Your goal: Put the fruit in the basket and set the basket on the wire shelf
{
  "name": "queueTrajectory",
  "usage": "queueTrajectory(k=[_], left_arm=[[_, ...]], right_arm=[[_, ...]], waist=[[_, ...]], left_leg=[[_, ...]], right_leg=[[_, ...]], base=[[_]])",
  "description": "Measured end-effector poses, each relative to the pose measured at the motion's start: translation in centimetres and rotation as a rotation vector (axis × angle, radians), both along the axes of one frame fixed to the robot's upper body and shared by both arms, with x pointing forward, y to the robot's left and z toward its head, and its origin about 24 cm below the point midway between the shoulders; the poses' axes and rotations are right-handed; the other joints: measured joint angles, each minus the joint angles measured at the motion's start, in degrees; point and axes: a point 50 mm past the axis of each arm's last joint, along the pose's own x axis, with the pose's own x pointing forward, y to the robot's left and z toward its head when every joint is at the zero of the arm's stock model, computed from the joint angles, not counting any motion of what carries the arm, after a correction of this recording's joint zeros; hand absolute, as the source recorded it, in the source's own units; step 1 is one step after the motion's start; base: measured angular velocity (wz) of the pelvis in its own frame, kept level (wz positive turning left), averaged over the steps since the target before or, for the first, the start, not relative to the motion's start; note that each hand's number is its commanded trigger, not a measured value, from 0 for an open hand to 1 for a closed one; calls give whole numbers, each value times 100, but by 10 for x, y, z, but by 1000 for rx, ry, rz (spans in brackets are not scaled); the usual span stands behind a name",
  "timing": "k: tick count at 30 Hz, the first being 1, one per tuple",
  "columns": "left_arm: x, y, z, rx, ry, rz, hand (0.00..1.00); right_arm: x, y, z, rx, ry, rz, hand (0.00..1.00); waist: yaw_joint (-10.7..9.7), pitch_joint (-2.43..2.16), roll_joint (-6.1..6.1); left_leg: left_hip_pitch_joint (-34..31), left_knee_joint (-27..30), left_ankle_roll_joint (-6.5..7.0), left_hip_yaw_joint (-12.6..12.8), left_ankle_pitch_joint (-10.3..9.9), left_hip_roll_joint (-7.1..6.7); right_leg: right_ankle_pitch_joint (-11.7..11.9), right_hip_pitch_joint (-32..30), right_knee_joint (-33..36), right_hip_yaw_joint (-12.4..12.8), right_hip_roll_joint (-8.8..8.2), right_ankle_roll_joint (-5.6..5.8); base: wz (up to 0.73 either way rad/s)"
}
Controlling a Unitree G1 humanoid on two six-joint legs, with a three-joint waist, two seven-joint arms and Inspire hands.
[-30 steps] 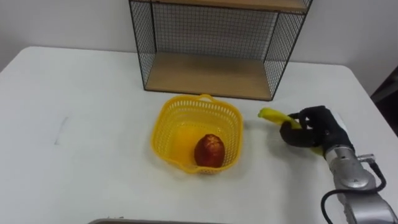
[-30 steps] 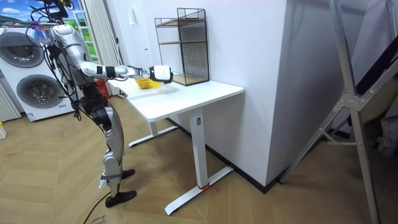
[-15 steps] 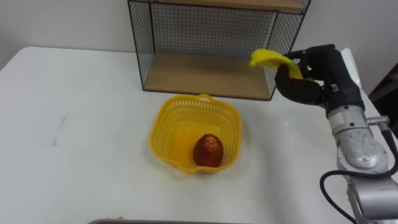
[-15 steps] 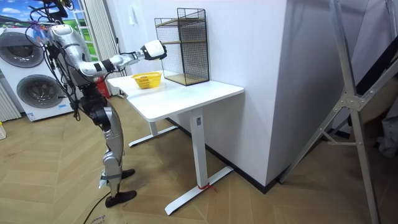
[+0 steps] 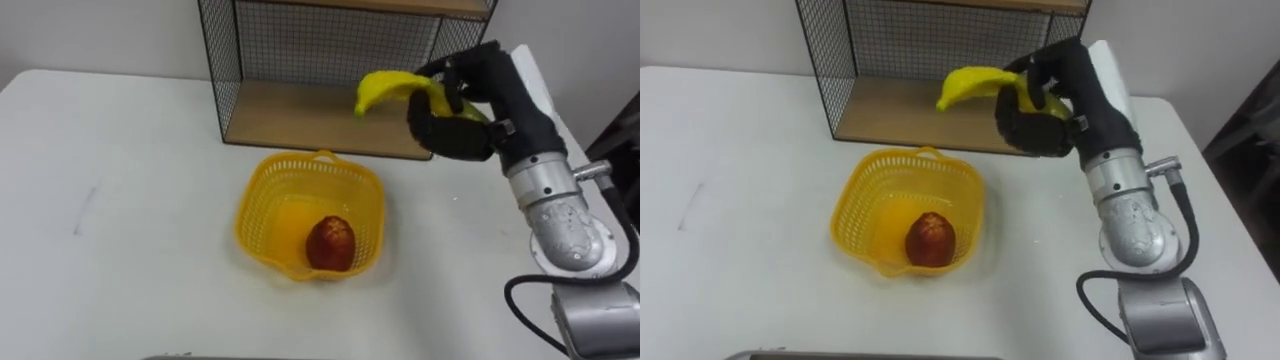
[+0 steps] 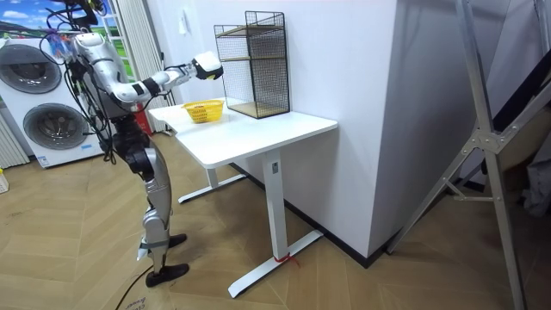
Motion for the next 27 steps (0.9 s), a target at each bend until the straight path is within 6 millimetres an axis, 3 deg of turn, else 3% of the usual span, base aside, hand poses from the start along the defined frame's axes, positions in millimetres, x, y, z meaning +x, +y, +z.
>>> queueTrajectory(k=[14, 15, 16, 27], left_arm=[[7, 0, 0, 0, -1, -23, 0], [7, -1, -1, -1, -1, -28, 0], [8, -1, -1, -2, -1, -31, 0], [8, -2, -1, -6, -3, -39, 0]], right_arm=[[-3, 20, -11, -86, 100, 159, 100], [-4, 20, -11, -95, 105, 166, 58], [-4, 21, -12, -105, 109, 171, 0], [-5, 28, -16, -130, 141, 223, 0]], waist=[[42, 30, 41], [40, 27, 37], [40, 23, 31], [49, 7, 7]], left_leg=[[12, 11, -3, -26, 2, -4], [13, 11, -3, -24, 2, -4], [13, 11, -3, -24, 2, -4], [26, 14, -2, -20, 2, -4]], right_leg=[[0, 24, -1, -33, -1, 0], [0, 24, -1, -33, -1, 0], [0, 24, -1, -33, -1, 0], [0, 40, -1, -32, -2, 0]], base=[[2], [0], [0], [0]])
